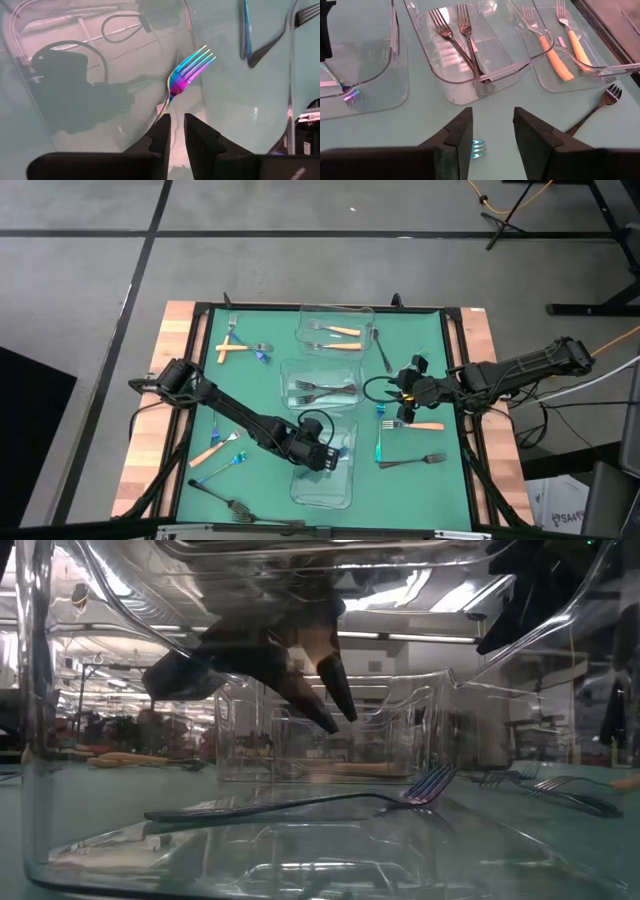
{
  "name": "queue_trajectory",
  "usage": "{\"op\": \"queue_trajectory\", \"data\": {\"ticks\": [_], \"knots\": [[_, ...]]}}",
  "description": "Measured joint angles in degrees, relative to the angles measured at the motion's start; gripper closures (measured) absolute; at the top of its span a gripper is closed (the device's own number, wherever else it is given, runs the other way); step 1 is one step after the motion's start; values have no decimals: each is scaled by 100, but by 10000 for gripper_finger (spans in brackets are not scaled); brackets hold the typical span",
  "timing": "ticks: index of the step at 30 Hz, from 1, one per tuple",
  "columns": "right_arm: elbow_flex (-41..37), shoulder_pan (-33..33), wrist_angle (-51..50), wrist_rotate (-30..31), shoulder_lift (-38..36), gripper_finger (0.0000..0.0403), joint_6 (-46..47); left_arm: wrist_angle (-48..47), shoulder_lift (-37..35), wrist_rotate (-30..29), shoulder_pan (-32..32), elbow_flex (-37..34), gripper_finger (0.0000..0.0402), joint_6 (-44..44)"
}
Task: Sort silverware by color (type)
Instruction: Put the blue fork into the bottom transparent bin
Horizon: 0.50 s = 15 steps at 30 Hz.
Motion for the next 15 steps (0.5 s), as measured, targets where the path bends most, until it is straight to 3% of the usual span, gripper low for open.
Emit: {"op": "queue_trajectory", "data": {"ticks": [9, 15], "knots": [[0, -1, -1, 0, 0, 272, 0, 214, -340, 20, -45, -4, 353, 376], [0, -1, -17, 0, 0, 272, 0, 187, -873, -28, -32, -4, 353, 1212]]}}
